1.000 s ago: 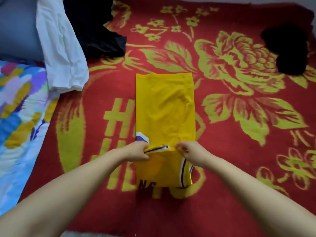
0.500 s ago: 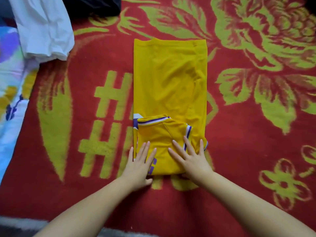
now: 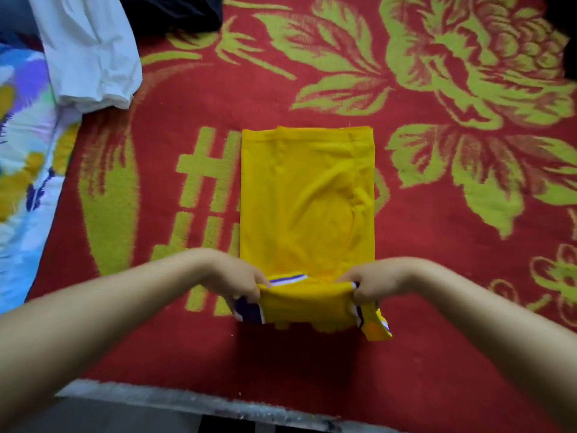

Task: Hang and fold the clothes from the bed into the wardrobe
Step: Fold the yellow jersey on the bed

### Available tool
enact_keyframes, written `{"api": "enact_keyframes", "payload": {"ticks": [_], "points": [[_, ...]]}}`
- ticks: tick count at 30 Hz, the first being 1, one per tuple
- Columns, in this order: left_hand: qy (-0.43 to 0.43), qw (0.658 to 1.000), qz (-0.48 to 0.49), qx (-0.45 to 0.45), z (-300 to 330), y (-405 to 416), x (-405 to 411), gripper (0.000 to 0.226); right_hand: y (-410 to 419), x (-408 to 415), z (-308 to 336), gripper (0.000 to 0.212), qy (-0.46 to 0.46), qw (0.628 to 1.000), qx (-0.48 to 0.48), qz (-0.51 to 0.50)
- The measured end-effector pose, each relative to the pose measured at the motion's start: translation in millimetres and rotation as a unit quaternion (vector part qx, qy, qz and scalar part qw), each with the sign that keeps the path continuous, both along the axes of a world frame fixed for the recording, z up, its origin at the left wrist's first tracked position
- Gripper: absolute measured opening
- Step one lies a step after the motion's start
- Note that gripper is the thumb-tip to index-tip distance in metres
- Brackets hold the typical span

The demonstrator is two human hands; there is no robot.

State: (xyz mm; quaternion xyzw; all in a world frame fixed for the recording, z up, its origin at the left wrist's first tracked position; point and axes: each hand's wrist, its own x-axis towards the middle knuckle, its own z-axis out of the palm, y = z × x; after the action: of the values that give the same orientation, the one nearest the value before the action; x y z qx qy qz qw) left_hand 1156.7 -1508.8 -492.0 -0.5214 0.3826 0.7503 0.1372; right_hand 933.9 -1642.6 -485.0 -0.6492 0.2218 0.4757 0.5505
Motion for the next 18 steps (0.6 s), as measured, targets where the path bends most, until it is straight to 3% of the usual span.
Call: {"api": "enact_keyframes", "payload": {"ticks": [2,5,7,9,11,13,14,16,18], "points": [[0.015,0.998,0.059,-0.009,2,-24,23,0.023,-33,8,3,0.030,0.001,0.996,-0.022,-0.087],[-0.099,0.975,0.172,-0.097,-20,-60,49,0.016,-71,24,-21,0.030,-0.047,0.954,-0.204,-0.213],[-0.231,0.929,0.219,-0.191,-47,-76,55,0.038,-78,34,-44,0.036,-0.088,0.884,-0.353,-0.294],[-0.369,0.841,0.232,-0.322,-65,-78,46,0.049,-68,40,-62,0.041,-0.126,0.817,-0.459,-0.327],[-0.430,0.768,0.206,-0.428,-78,-66,24,0.056,-41,43,-72,0.048,-0.184,0.784,-0.524,-0.280],[-0.422,0.745,0.126,-0.500,-89,-42,-11,0.062,0,39,-81,0.053,-0.270,0.766,-0.565,-0.140],[-0.410,0.749,0.072,-0.516,-94,-27,-29,0.065,19,33,-85,0.053,-0.292,0.769,-0.566,-0.054],[-0.406,0.774,-0.044,-0.484,-105,0,-47,0.072,34,11,-95,0.058,-0.226,0.804,-0.547,0.060],[-0.406,0.800,-0.062,-0.438,-121,14,-40,0.072,20,-11,-111,0.061,-0.133,0.839,-0.525,0.052]]}}
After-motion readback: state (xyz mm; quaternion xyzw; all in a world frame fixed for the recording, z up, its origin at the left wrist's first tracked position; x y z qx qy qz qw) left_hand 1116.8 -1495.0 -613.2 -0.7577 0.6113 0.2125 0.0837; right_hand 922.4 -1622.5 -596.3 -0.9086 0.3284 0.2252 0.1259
